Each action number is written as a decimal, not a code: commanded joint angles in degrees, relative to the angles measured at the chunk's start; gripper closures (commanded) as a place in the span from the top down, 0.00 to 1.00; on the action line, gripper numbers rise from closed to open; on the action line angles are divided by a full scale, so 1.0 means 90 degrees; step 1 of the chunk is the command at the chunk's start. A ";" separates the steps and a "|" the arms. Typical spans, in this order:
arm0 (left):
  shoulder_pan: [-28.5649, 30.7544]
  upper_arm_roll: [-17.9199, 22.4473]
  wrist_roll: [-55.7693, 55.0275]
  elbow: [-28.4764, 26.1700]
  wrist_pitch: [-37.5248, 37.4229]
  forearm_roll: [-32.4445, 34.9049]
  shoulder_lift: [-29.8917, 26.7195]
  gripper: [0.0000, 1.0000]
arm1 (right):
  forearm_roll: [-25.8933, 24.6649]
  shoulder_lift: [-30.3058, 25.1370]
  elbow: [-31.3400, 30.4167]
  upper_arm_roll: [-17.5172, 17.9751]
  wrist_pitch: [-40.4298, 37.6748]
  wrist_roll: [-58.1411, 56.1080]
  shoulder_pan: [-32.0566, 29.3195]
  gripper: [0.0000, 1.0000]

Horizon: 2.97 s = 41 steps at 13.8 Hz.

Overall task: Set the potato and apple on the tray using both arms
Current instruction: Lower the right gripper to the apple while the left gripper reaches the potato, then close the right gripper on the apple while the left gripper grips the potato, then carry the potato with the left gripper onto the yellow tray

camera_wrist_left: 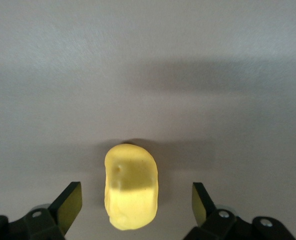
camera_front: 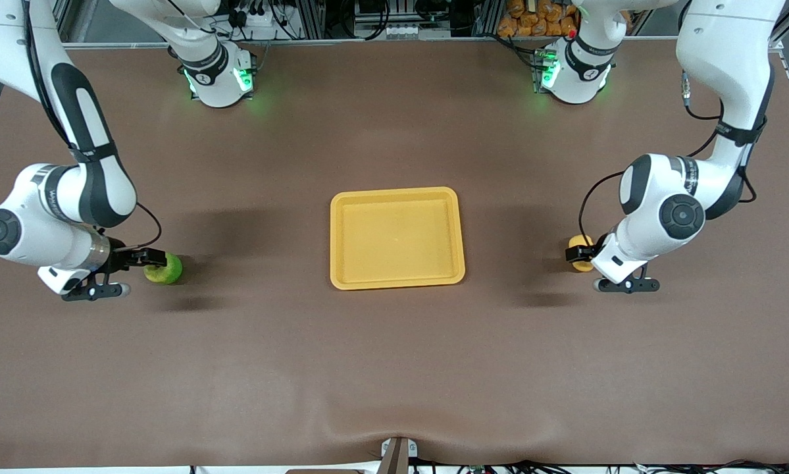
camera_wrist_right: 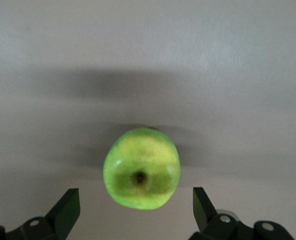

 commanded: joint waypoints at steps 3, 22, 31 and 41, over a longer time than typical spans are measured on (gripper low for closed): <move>-0.0009 -0.0004 -0.0083 -0.0369 0.0642 0.0113 0.0197 0.82 | 0.0006 0.0253 -0.0035 0.0092 0.0236 0.0020 -0.0102 1.00; -0.1159 -0.1049 -0.1535 0.1094 -0.0547 0.0112 0.0080 0.01 | 0.0172 -0.0019 0.0696 0.0141 -0.0345 -0.0546 0.0766 0.00; -0.2429 -0.1049 -0.3382 0.1544 -0.0547 0.0113 0.0754 0.01 | 0.1861 0.0039 0.1508 0.0141 -0.1609 -0.0488 0.2632 0.00; -0.2821 -0.0981 -0.4624 0.2013 -0.0537 0.0521 0.1506 0.13 | 0.2321 0.0029 0.1439 0.0141 -0.1628 0.1279 0.3092 0.00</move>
